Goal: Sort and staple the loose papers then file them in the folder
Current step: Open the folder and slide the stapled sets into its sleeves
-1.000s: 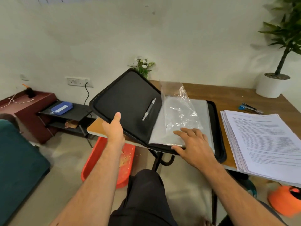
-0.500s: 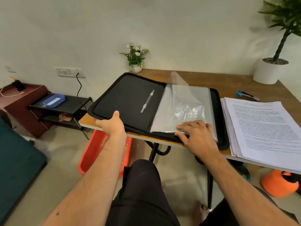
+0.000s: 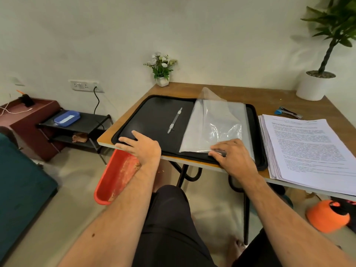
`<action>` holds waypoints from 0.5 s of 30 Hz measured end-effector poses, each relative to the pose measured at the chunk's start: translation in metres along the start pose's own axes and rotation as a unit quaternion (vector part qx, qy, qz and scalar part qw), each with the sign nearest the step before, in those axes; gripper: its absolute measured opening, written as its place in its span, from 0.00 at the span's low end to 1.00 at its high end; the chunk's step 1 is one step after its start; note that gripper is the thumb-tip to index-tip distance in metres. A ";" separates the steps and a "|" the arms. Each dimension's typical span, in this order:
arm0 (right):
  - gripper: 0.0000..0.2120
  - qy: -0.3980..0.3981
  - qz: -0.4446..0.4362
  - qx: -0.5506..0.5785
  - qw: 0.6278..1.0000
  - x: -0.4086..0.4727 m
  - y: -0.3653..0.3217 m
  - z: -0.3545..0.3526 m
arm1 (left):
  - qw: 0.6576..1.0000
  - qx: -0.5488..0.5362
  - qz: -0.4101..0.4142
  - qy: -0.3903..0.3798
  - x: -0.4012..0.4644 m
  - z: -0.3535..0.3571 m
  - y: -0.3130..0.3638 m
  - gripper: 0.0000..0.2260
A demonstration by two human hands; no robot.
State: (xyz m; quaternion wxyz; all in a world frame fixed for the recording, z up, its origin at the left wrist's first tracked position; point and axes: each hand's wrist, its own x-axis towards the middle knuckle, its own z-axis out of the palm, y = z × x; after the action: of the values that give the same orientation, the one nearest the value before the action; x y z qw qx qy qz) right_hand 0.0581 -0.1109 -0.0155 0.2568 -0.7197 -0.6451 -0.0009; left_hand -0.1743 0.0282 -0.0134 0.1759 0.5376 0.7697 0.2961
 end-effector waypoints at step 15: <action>0.11 0.134 0.031 -0.008 0.990 -0.023 -0.003 -0.005 | 0.846 0.117 0.430 -0.293 -0.050 0.017 0.046 0.35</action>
State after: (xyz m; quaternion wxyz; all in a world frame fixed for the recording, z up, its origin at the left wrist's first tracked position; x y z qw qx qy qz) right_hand 0.0528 -0.1342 -0.0174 0.3348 -0.7351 -0.5819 -0.0943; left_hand -0.1128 -0.0029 0.0010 0.1840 0.8930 0.4031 0.0783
